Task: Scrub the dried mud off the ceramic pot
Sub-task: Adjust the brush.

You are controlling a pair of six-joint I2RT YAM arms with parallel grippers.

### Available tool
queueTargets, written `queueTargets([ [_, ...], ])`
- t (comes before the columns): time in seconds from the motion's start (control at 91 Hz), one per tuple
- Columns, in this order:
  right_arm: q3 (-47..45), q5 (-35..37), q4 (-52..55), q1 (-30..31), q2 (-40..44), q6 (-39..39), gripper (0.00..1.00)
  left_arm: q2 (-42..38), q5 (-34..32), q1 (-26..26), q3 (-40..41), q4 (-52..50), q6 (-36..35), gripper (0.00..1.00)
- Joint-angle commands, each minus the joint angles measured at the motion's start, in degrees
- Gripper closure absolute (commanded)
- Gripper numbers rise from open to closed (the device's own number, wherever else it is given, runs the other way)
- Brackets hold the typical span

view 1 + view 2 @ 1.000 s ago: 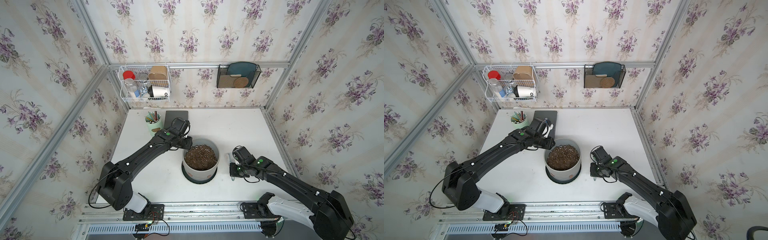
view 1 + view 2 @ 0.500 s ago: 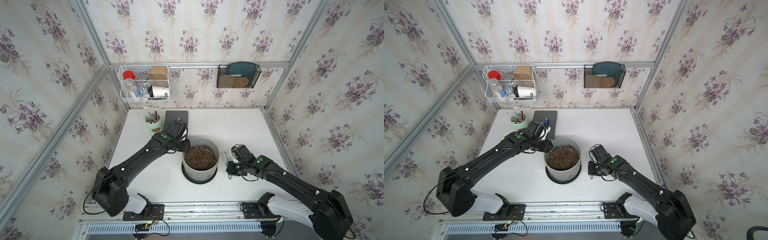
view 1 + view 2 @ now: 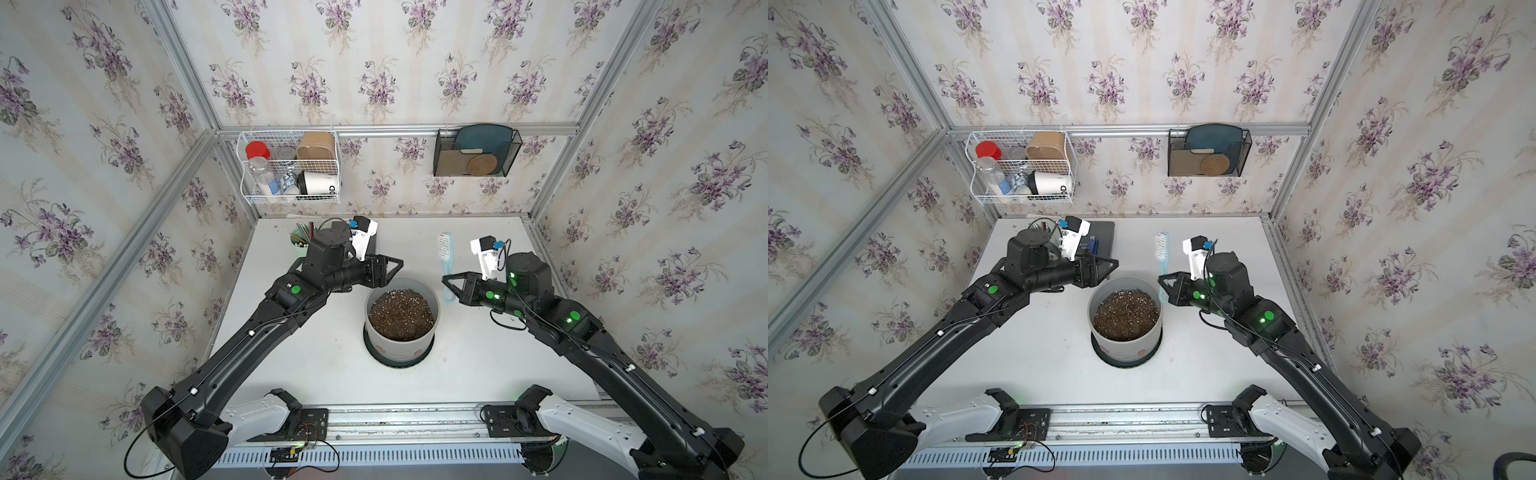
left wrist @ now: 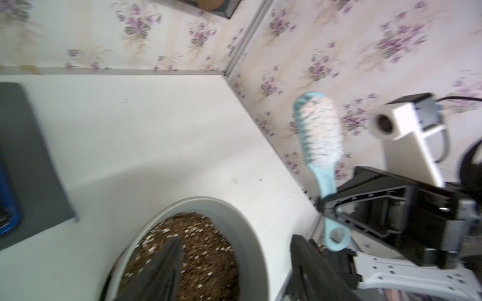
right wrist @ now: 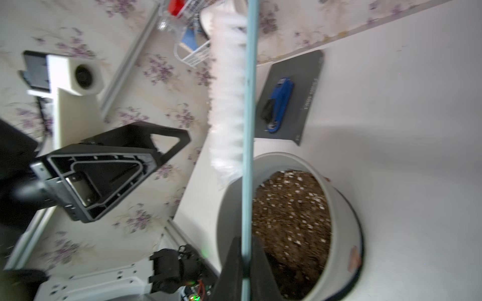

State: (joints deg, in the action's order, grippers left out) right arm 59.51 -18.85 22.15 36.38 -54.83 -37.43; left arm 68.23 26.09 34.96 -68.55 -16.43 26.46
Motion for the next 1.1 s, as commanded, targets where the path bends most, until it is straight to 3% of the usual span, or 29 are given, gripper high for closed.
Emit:
queueTargets([
  [0.0,-0.93,-17.41,-15.3,0.09,-0.5,-3.64,1.0,0.35,13.51,0.02,0.9,15.78,6.45,0.24],
  [0.198,-1.59,-23.62,-24.52,0.09,-1.19,-8.33,1.0,1.76,18.68,0.02,3.93,26.45,12.32,0.27],
  [0.407,-3.49,-26.74,-32.32,0.09,-2.01,-13.2,1.0,2.75,22.18,0.02,7.94,38.77,18.88,0.55],
  [0.615,-4.77,-28.32,-36.17,0.09,-3.01,-15.96,1.0,2.78,23.22,0.02,10.31,50.27,23.85,0.68],
  [0.857,-5.24,-28.0,-37.09,0.09,-4.1,-17.28,1.0,5.07,26.68,0.02,10.56,55.64,27.95,0.77],
  [0.945,-5.27,-28.25,-37.34,0.09,-4.33,-17.4,1.0,4.2,25.35,0.0,10.61,53.46,26.09,1.0],
  [1.088,-6.24,-28.26,-37.5,0.09,-3.96,-17.65,1.0,1.16,18.6,0.02,11.98,48.6,21.98,1.0],
])
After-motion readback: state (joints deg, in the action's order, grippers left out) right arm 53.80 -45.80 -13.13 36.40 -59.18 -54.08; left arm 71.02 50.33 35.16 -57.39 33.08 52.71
